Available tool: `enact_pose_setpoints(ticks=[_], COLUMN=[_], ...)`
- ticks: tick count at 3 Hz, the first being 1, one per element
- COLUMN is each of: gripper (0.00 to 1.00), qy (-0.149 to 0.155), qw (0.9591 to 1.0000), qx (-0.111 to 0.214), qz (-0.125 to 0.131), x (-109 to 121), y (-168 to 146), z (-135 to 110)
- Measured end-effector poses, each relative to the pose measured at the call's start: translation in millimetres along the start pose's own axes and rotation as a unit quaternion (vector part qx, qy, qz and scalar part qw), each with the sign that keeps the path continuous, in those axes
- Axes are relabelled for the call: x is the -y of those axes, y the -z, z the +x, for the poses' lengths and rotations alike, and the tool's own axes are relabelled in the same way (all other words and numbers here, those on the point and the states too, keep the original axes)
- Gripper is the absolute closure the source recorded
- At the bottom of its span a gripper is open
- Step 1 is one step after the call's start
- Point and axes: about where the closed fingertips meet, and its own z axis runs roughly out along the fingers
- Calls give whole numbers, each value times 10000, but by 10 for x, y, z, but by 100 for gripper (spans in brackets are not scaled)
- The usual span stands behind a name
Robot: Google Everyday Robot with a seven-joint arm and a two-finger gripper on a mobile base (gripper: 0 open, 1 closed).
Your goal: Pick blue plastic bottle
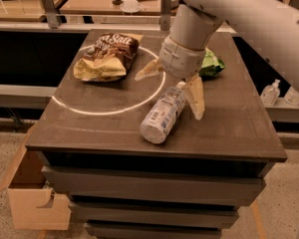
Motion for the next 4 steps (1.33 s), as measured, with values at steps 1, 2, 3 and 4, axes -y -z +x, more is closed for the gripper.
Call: enact_pose_setpoints(ticks=[1,2,3,4], gripper=[25,56,87,100], qy=[76,44,-127,-452], qw=[9998,9999,9997,9968], qx=[133,-6,-109,-84], qz=[-122,-146,189,660], x=[10,42,102,137], y=[-141,-96,168,532], z=[62,190,284,313])
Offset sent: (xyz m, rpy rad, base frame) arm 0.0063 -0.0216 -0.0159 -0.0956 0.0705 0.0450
